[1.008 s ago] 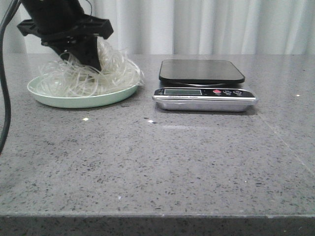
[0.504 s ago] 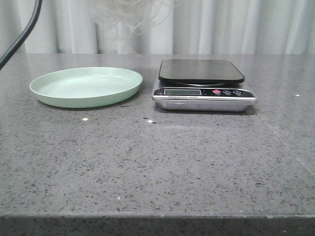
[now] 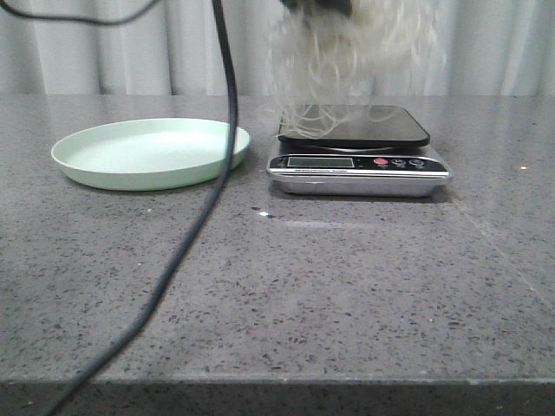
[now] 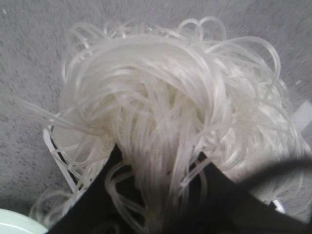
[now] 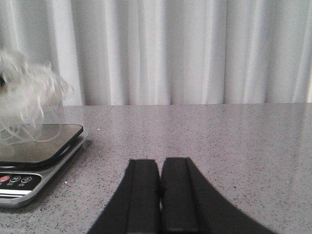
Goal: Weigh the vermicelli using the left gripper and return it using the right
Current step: 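Lift the vermicelli with the left gripper and carry it onto the scale, then open the left gripper and withdraw it upward from the scale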
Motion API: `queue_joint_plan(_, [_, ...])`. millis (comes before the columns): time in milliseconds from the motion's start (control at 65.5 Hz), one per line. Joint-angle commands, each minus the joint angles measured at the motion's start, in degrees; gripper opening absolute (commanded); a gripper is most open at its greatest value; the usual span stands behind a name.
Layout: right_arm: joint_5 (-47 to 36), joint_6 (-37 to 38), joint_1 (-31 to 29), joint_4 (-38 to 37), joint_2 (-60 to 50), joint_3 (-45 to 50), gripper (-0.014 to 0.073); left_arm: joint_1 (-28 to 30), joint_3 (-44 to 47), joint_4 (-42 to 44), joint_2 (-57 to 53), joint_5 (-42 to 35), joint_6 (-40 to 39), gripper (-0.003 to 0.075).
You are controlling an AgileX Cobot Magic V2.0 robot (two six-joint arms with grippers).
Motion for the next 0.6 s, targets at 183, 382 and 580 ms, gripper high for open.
queue_joint_plan(183, [-4.77,-0.07,-0.3,-0.58,-0.89,-0.44,0.0161,-0.34,-1.98,0.5,-0.02,-2.12,-0.12,0.0391])
queue_joint_plan(382, [-4.77,-0.07,-0.3,-0.58,-0.89,-0.44,0.0161,-0.34,-3.53,0.01,-0.4,-0.37,-0.12,0.0571])
queue_joint_plan(580, [-4.77,-0.07,-0.3,-0.58,-0.89,-0.44,0.0161,0.05,-9.57,1.12,-1.9,4.01,-0.12,0.0566])
